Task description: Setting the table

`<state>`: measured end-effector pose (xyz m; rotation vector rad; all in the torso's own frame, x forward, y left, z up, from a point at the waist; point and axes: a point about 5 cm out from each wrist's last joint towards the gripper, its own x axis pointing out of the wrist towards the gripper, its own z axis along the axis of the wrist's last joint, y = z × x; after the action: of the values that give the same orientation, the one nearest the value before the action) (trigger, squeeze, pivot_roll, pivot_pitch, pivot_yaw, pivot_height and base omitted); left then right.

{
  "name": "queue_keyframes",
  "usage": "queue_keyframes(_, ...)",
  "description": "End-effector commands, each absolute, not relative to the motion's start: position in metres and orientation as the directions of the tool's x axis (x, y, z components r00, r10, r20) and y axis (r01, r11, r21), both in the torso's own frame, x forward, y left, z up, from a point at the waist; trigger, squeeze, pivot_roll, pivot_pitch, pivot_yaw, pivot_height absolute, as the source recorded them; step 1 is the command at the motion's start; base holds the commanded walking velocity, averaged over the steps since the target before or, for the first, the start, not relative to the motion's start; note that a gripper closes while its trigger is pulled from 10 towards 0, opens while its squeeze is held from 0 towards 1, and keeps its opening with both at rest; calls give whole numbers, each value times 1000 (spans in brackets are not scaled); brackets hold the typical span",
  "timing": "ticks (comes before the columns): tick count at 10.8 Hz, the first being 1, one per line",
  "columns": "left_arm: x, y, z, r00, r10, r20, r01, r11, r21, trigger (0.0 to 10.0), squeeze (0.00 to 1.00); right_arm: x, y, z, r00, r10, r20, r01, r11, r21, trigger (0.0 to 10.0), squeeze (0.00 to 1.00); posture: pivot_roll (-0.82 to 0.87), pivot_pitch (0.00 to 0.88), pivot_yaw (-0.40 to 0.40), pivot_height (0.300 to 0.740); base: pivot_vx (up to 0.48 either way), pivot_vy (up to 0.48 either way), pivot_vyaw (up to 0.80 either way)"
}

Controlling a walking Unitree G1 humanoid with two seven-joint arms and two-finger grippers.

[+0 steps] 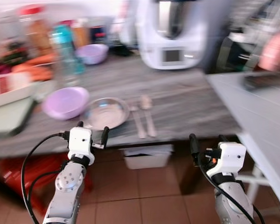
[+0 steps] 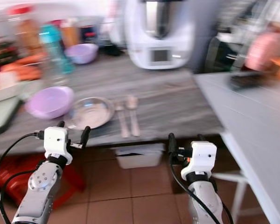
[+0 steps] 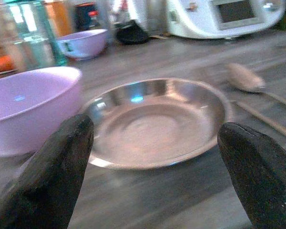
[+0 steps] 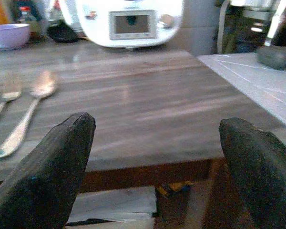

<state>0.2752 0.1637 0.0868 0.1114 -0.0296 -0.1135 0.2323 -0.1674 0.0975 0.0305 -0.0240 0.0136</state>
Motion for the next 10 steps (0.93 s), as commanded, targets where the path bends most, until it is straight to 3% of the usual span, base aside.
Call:
queue_keyframes(1, 275, 165, 84, 994, -109, 12, 106, 986, 125, 10000, 0, 233, -165, 103, 999, 19, 40, -20, 999, 36, 10000, 0, 18, 0, 56, 740, 0, 0, -606)
queue_keyframes(4, 277, 166, 84, 997, -80, 5, 78, 986, 145, 10000, 0, 234, -159, 106, 997, 61, 52, -63, 997, 35, 10000, 0, 21, 0, 58, 740, 0, 0, 0)
queue_keyframes(7, 279, 166, 83, 997, -74, 2, 73, 987, 146, 10000, 0, 234, -154, 108, 994, 92, 62, -95, 995, 41, 10000, 0, 21, 0, 59, 740, -332, 0, 0)
queue_keyframes(10, 280, 165, 81, 997, -76, 0, 75, 986, 148, 10000, 0, 233, -153, 107, 993, 101, 59, -104, 993, 55, 10000, 0, 19, 0, 61, 740, -354, 0, 531)
